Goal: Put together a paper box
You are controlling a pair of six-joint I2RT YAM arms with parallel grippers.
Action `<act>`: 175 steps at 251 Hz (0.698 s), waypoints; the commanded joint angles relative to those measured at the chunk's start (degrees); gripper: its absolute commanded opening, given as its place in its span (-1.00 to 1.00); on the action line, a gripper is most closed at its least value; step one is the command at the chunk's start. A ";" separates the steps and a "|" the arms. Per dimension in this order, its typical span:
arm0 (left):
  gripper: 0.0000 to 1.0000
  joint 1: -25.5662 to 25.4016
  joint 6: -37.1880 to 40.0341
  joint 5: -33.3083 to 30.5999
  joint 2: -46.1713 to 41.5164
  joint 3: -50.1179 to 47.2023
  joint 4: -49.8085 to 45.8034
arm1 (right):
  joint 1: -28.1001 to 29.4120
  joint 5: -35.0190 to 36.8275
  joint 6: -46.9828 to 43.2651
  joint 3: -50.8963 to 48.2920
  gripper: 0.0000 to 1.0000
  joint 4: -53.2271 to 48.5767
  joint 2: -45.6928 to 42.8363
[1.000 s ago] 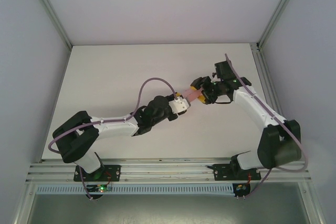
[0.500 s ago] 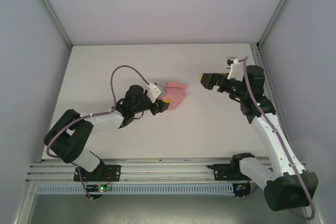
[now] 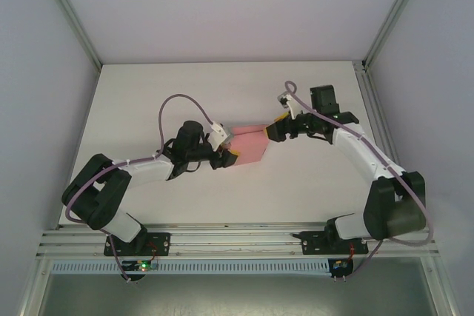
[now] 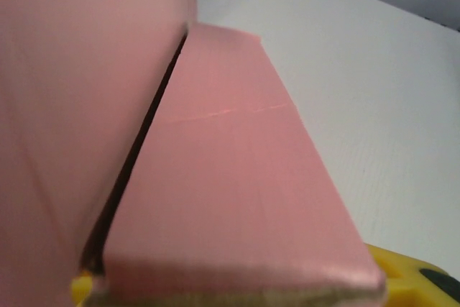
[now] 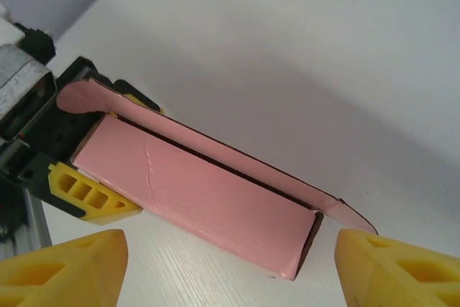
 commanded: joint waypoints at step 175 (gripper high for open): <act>0.04 -1.31 7.47 -4.16 1.77 -0.52 -3.63 | 4.98 17.72 -8.83 10.97 0.59 -3.92 13.36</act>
